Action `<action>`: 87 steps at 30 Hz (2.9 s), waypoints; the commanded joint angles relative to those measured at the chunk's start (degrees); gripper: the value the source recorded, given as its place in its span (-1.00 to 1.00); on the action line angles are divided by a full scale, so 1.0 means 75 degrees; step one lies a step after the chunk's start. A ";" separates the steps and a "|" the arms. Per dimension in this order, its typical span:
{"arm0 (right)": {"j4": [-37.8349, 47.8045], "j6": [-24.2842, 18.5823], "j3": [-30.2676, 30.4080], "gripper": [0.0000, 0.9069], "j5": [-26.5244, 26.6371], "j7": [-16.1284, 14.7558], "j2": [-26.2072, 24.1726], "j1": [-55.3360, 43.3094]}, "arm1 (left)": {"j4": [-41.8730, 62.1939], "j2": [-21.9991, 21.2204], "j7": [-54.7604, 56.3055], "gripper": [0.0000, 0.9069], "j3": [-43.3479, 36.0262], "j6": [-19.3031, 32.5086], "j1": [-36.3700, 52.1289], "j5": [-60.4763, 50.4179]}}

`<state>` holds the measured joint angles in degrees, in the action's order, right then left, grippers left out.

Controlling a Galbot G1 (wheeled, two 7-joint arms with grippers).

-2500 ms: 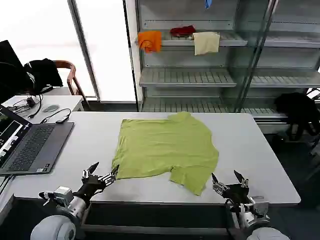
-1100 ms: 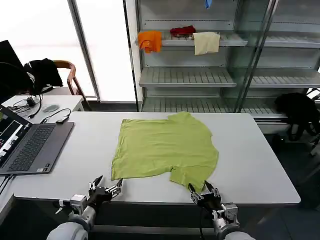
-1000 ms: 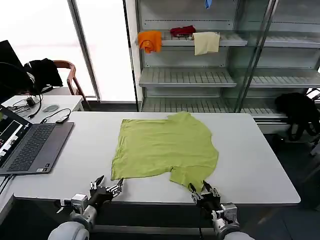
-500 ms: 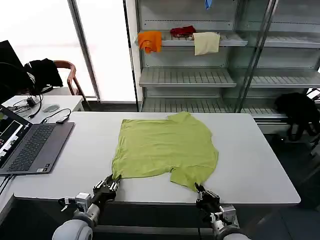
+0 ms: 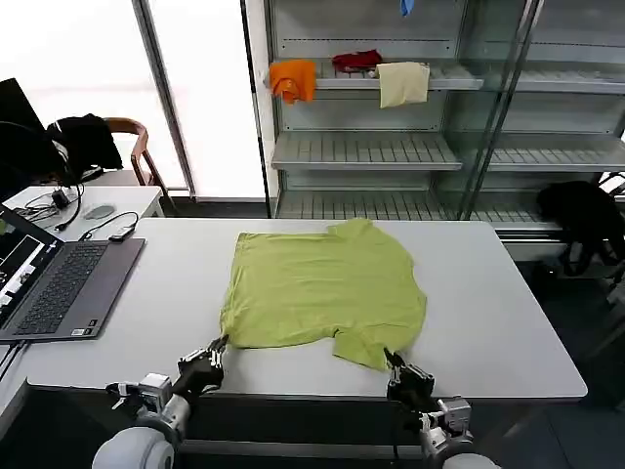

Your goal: Fold and organize the clothes.

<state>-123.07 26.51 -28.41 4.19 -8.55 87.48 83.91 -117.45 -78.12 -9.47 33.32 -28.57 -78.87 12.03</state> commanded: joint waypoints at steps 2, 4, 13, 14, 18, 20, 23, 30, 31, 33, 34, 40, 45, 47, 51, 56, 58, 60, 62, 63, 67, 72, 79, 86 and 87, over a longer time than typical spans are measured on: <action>-0.0028 -0.0059 -0.0083 -1.00 0.0141 -0.0004 0.0017 -0.0297 | -0.0104 -0.0090 -0.0070 -1.00 0.0037 0.0129 0.0318 0.0583; 0.0059 0.0017 -0.0112 -1.00 0.0149 -0.0004 0.0042 -0.0530 | -0.0021 -0.0138 0.0049 -1.00 0.0039 0.0080 0.0546 0.0785; 0.0737 0.0544 -0.0143 -1.00 0.0487 0.0303 0.0062 -0.2012 | 0.0603 -0.0419 0.0619 -1.00 0.0032 -0.0097 0.1650 0.1501; 0.0828 0.0570 -0.0147 -1.00 0.0496 0.0318 0.0064 -0.2121 | 0.0657 -0.0444 0.0677 -1.00 0.0026 -0.0086 0.1717 0.1514; 0.1375 0.0675 -0.0163 -1.00 0.0587 0.0355 0.0062 -0.2681 | 0.1044 -0.0488 0.0934 -1.00 -0.0074 0.0037 0.2103 0.1525; 0.1631 0.0694 -0.0143 -1.00 0.0585 0.0358 0.0063 -0.2907 | 0.1197 -0.0504 0.1008 -1.00 -0.0069 0.0075 0.2227 0.1571; 0.2051 0.0722 -0.0118 -1.00 0.0591 0.0453 0.0096 -0.3319 | 0.1448 -0.0547 0.1031 -1.00 -0.0062 0.0257 0.2428 0.1575; 0.2978 0.0737 -0.0189 -1.00 0.0603 0.0483 0.0151 -0.4253 | 0.2035 -0.0555 0.0906 -1.00 -0.0173 0.0334 0.2730 0.1447; 0.3090 0.0737 -0.0191 -1.00 0.0605 0.0484 0.0148 -0.4368 | 0.2135 -0.0559 0.0898 -1.00 -0.0181 0.0349 0.2753 0.1430; 0.3269 0.0737 -0.0186 -1.00 0.0593 0.0470 0.0140 -0.4535 | 0.2291 -0.0556 0.0864 -1.00 -0.0191 0.0370 0.2816 0.1368; 0.3362 0.0738 -0.0177 -1.00 0.0592 0.0471 0.0139 -0.4619 | 0.2352 -0.0550 0.0851 -1.00 -0.0200 0.0387 0.2842 0.1358; 0.3825 0.0728 -0.0116 -1.00 0.0421 0.0399 0.0157 -0.4918 | 0.2634 -0.0553 0.0834 -1.00 -0.0245 0.0355 0.2983 0.1220; 0.4118 0.0680 -0.0071 -1.00 0.0150 0.0297 0.0173 -0.5039 | 0.2818 -0.0597 0.0830 -0.98 -0.0280 0.0365 0.3000 0.1109; 0.4192 0.0652 -0.0066 -1.00 0.0064 0.0267 0.0178 -0.5063 | 0.2845 -0.0603 0.0827 -0.98 -0.0284 0.0368 0.2996 0.1075; 0.4256 0.0640 -0.0073 -1.00 -0.0021 0.0269 0.0192 -0.5095 | 0.2853 -0.0588 0.0794 -0.98 -0.0287 0.0368 0.2998 0.1031; 0.4303 0.0591 -0.0094 -0.82 -0.0071 0.0273 0.0201 -0.5109 | 0.2910 -0.0591 0.0861 -0.91 -0.0271 0.0357 0.3063 0.0959; 0.4316 0.0575 -0.0100 1.00 -0.0079 0.0289 0.0206 -0.5125 | 0.2944 -0.0601 0.0903 -0.33 -0.0263 0.0358 0.3086 0.0947; 0.4332 0.0587 -0.0093 1.00 -0.0074 0.0354 0.0208 -0.5153 | 0.2974 -0.0602 0.0933 1.00 -0.0258 0.0356 0.3114 0.0938; 0.4372 0.0564 -0.0097 1.00 -0.0127 0.0408 0.0244 -0.5184 | 0.2989 -0.0593 0.0918 1.00 -0.0258 0.0374 0.3130 0.0877; 0.4402 0.0525 -0.0090 1.00 -0.0126 0.0428 0.0252 -0.5199 | 0.2986 -0.0591 0.0922 1.00 -0.0258 0.0385 0.3142 0.0880; 0.4598 0.0287 -0.0133 1.00 -0.0093 0.0632 0.0331 -0.5349 | 0.2940 -0.0574 0.0917 1.00 -0.0239 0.0418 0.3192 0.0885; 0.4835 0.0135 -0.0143 1.00 0.0095 0.0873 0.0359 -0.5593 | 0.2756 -0.0520 0.0924 1.00 -0.0213 0.0405 0.3183 0.0910; 0.4160 0.0601 -0.0192 1.00 0.0056 0.0770 0.0194 -0.5178 | 0.2501 -0.0458 0.0870 1.00 -0.0242 0.0102 0.2902 0.0718; 0.2931 0.0718 -0.0511 1.00 0.0012 0.0248 -0.0464 -0.3378 | 0.2524 -0.0415 0.0684 1.00 -0.0362 -0.0392 0.2607 -0.0054; 0.2877 0.0718 -0.0536 1.00 0.0022 0.0237 -0.0493 -0.3291 | 0.2520 -0.0443 0.0686 1.00 -0.0368 -0.0445 0.2613 -0.0127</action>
<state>-94.98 30.70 -31.31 4.39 -5.01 86.65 50.33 -97.93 -81.21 -3.67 30.93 -28.27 -57.61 16.33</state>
